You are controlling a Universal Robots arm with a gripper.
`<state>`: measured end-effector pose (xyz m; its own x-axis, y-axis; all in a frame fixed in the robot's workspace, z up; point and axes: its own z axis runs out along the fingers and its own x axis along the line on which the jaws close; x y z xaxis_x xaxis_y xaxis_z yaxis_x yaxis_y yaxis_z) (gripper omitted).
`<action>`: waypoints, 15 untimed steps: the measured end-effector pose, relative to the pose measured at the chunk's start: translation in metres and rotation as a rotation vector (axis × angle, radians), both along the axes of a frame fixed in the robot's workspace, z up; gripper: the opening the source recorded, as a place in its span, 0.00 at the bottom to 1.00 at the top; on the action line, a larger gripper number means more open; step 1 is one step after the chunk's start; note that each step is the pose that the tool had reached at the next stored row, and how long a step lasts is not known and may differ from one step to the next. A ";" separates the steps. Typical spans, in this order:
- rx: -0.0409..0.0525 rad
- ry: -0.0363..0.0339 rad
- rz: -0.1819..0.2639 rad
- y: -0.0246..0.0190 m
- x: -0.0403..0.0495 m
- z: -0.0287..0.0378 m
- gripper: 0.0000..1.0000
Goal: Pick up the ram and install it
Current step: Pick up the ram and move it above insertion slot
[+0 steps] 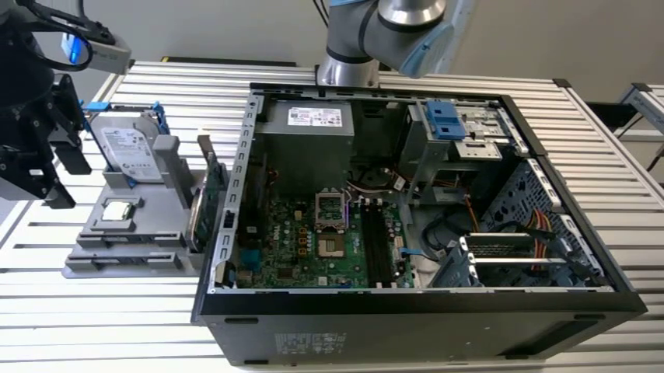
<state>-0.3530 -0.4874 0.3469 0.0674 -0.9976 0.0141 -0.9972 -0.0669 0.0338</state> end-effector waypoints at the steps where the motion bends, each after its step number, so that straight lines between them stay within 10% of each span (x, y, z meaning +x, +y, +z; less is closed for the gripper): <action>1: 0.0000 0.0000 0.000 0.0000 0.0000 0.0000 1.00; 15: 0.0000 0.0010 -0.016 0.0006 0.0000 -0.0066 1.00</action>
